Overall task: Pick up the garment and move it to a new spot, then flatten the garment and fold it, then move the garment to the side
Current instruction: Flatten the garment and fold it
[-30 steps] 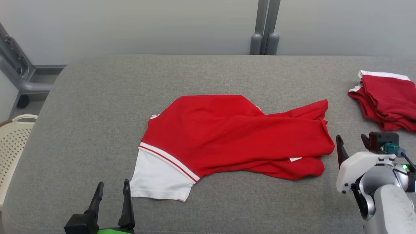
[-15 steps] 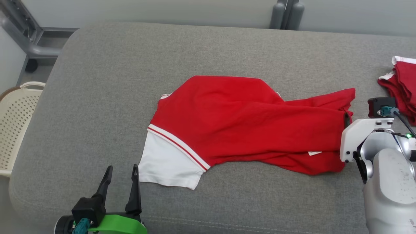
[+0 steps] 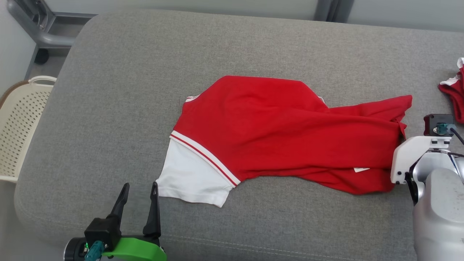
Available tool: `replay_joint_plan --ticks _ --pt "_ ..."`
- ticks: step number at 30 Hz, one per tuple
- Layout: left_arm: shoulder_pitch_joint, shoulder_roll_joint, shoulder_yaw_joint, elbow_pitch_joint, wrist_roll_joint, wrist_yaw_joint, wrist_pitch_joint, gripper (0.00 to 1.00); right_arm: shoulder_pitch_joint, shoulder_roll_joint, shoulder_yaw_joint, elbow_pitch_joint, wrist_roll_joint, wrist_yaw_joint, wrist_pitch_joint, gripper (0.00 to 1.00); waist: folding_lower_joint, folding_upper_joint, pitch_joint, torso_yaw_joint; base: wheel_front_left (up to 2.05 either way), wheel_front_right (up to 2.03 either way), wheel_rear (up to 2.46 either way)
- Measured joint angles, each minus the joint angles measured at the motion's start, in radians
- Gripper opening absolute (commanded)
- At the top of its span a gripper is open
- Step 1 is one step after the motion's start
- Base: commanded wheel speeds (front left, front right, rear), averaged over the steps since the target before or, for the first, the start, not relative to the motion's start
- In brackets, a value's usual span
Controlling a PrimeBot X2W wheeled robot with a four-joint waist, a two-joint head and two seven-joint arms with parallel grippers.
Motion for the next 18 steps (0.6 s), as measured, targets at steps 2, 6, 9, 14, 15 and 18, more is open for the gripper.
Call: replay_joint_plan --ticks 2,6,9,14,15,18 --pt "0.0 -0.001 0.0 0.002 0.001 -0.003 0.0 1.0 -0.001 0.0 -0.035 0.018 -0.016 0.0 -0.006 1.0 0.0 0.0 0.001 -0.005 0.0 0.0 0.0" --pt "-0.004 -0.004 -0.001 0.006 0.006 -0.004 0.0 1.0 -0.018 -0.004 -0.101 0.046 -0.051 0.0 -0.042 1.0 0.0 0.0 0.003 -0.014 0.0 0.0 0.0" --pt "-0.005 -0.004 0.0 0.008 0.007 -0.004 0.0 1.0 -0.033 -0.01 -0.138 0.079 -0.066 0.0 -0.061 1.0 0.0 0.0 0.004 -0.021 0.0 0.0 0.0" --pt "-0.01 -0.005 0.005 0.011 0.007 -0.004 0.0 1.0 -0.056 -0.014 -0.158 0.163 -0.059 0.0 -0.099 1.0 0.0 0.0 0.006 -0.03 0.0 0.0 0.0" --pt "-0.011 -0.005 0.006 0.011 0.009 -0.004 0.0 1.0 -0.059 -0.014 -0.161 0.174 -0.057 0.0 -0.108 1.0 0.0 0.0 0.007 -0.032 0.0 0.0 0.0" --pt "-0.011 -0.005 0.009 0.011 0.01 -0.004 0.0 1.0 -0.063 -0.014 -0.175 0.187 -0.053 0.0 -0.131 1.0 0.0 0.0 0.009 -0.036 0.0 0.0 0.0"
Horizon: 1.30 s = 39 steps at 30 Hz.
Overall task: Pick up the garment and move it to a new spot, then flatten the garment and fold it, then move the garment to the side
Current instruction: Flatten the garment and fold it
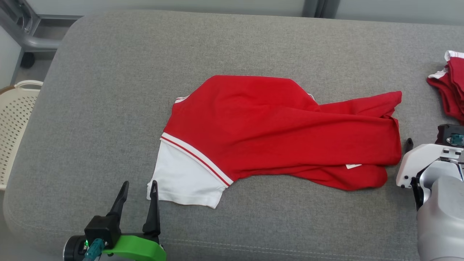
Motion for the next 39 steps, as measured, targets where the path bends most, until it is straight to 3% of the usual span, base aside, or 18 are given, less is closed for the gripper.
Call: replay_joint_plan --ticks 5,11,17,27,34,39 --pt "-0.001 -0.001 0.001 0.004 0.004 0.0 0.0 1.0 0.003 0.003 -0.042 -0.008 0.02 0.0 -0.065 1.0 0.0 0.0 -0.008 -0.008 0.0 0.0 0.0" --pt "0.003 -0.002 0.012 0.0 0.004 0.001 0.0 1.0 0.034 0.012 -0.016 -0.049 0.061 0.0 -0.088 1.0 0.0 0.0 -0.018 -0.031 0.0 0.0 0.0" --pt "0.005 -0.002 0.013 -0.002 0.004 0.001 0.0 1.0 0.113 0.014 0.157 -0.067 0.223 0.0 -0.11 1.0 0.0 0.0 -0.027 -0.06 0.0 0.0 0.0" --pt "0.007 -0.002 0.013 0.001 0.004 0.002 0.0 1.0 0.321 0.014 0.391 -0.329 0.447 0.0 0.006 1.0 0.0 0.0 -0.035 -0.079 0.0 0.0 0.0" --pt "0.007 -0.003 0.013 0.005 0.004 0.002 0.0 1.0 0.42 0.014 0.452 -0.519 0.53 0.0 0.108 1.0 0.0 0.0 -0.04 -0.076 0.0 0.0 0.0" --pt "0.007 -0.003 0.013 0.007 0.004 0.002 0.0 1.0 0.437 0.013 0.474 -0.558 0.557 0.0 0.164 1.0 0.0 0.0 -0.04 -0.07 0.0 0.0 0.0"
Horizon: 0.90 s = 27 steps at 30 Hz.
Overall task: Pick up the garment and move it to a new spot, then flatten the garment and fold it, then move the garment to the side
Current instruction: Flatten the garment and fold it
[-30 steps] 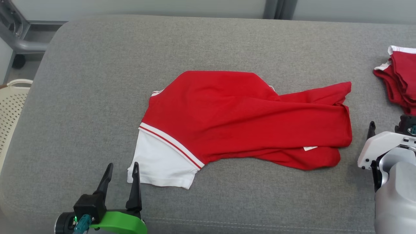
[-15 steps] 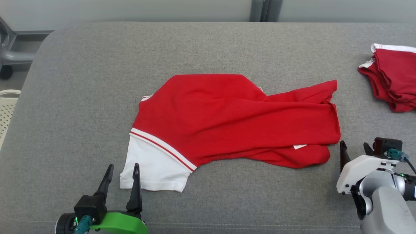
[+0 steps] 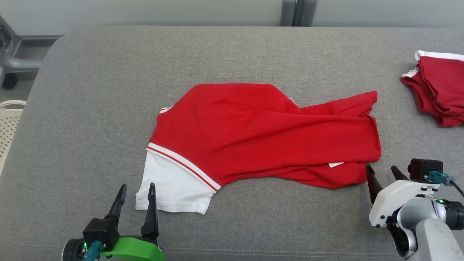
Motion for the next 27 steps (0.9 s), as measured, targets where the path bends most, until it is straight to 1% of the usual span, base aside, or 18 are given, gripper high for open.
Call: replay_joint_plan --ticks 4,8,10,11,12,13,14,15,16,18,19,20,27 --pt "0.0 0.0 -0.001 0.001 0.0 0.0 0.0 1.0 -0.005 0.0 0.009 0.014 0.013 0.0 0.021 1.0 0.0 0.0 0.004 0.01 0.0 0.0 0.0" --pt "-0.001 0.0 -0.001 0.001 0.0 0.0 0.0 1.0 -0.02 0.0 0.014 0.059 0.025 0.0 0.03 1.0 0.0 0.0 0.008 0.025 0.0 0.0 0.0" --pt "-0.001 0.0 0.0 0.002 0.0 0.0 0.0 1.0 -0.026 0.0 0.016 0.086 0.029 0.0 0.029 0.84 0.0 0.0 0.009 0.032 0.0 0.0 0.0" --pt "-0.001 0.0 -0.001 0.002 0.0 0.0 0.0 1.0 -0.029 0.0 0.016 0.099 0.033 0.0 0.025 0.48 0.0 0.0 0.01 0.035 0.0 0.0 0.0" --pt "-0.001 0.0 -0.001 0.002 0.0 0.0 0.0 1.0 -0.033 0.0 0.016 0.112 0.033 0.0 0.02 0.35 0.0 0.0 0.01 0.038 0.0 0.0 0.0" --pt "-0.001 0.0 -0.001 0.003 0.0 0.0 0.0 1.0 -0.039 0.0 0.015 0.124 0.034 0.0 0.018 0.24 0.0 0.0 0.01 0.041 0.0 0.0 0.0" --pt "-0.001 0.0 -0.001 0.003 0.0 0.0 0.0 1.0 -0.045 -0.001 0.014 0.133 0.039 0.0 0.016 0.2 0.0 0.0 0.011 0.044 0.0 0.0 0.0" --pt "-0.001 0.0 -0.001 0.003 0.0 0.0 0.0 1.0 -0.049 -0.001 0.014 0.145 0.044 0.0 0.012 0.17 0.0 0.0 0.011 0.047 0.0 0.0 0.0" --pt "-0.001 0.0 0.0 0.004 0.0 0.0 0.0 1.0 -0.052 -0.001 0.014 0.155 0.045 0.0 0.01 0.12 0.0 0.0 0.011 0.048 0.0 0.0 0.0" --pt "-0.001 0.0 0.0 0.004 0.0 0.0 0.0 1.0 -0.059 0.0 0.011 0.174 0.05 0.0 0.004 0.06 0.0 0.0 0.009 0.05 0.0 0.0 0.0" --pt "-0.001 0.0 0.001 0.004 0.0 0.0 0.0 1.0 -0.062 0.0 0.011 0.181 0.051 0.0 0.0 0.02 0.0 0.0 0.009 0.05 0.0 0.0 0.0" --pt "-0.001 0.0 0.001 0.005 0.0 0.0 0.0 1.0 -0.063 0.0 0.01 0.188 0.051 0.0 -0.005 0.0 0.0 0.0 0.008 0.05 0.0 0.0 0.0" --pt "-0.001 0.0 0.002 0.007 0.0 0.0 0.0 1.0 -0.072 0.001 0.008 0.212 0.046 0.001 -0.026 0.0 0.0 0.0 0.0 0.045 0.0 0.0 0.0"
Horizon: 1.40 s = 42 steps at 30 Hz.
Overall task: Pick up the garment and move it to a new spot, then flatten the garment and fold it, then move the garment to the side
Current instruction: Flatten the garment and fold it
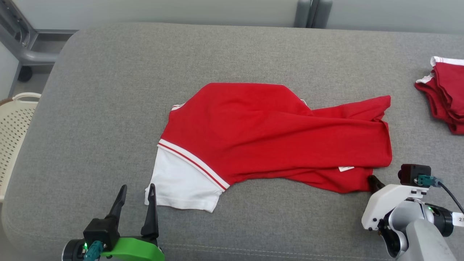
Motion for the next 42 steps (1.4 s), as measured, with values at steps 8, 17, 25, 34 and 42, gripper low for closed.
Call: replay_joint_plan --ticks 8,17,25,34,42 --pt "0.014 0.0 -0.003 0.006 -0.001 0.0 0.0 1.0 0.119 0.0 -0.011 -0.094 0.034 0.0 -0.013 0.0 0.0 0.0 -0.033 -0.006 0.0 0.0 0.0" --pt "0.034 -0.001 -0.01 0.007 -0.002 0.0 0.0 1.0 0.248 0.0 -0.049 -0.261 0.029 0.0 0.044 0.0 0.0 0.0 -0.066 -0.024 0.0 0.0 0.0" --pt "0.038 -0.001 -0.017 0.007 -0.007 0.0 0.0 1.0 0.338 -0.001 -0.062 -0.345 0.024 0.0 0.104 0.0 0.0 0.0 -0.083 -0.043 0.0 0.0 0.0" --pt "0.041 -0.001 -0.013 0.02 -0.007 0.0 0.0 1.0 0.369 -0.001 -0.055 -0.332 0.024 0.0 0.135 1.0 0.0 0.0 -0.099 -0.044 0.0 0.0 0.0" --pt "0.056 -0.001 0.009 0.074 -0.024 0.019 0.0 1.0 0.367 -0.001 -0.027 -0.368 0.042 -0.001 0.045 1.0 0.0 0.0001 -0.146 -0.046 0.0 0.0 0.0"
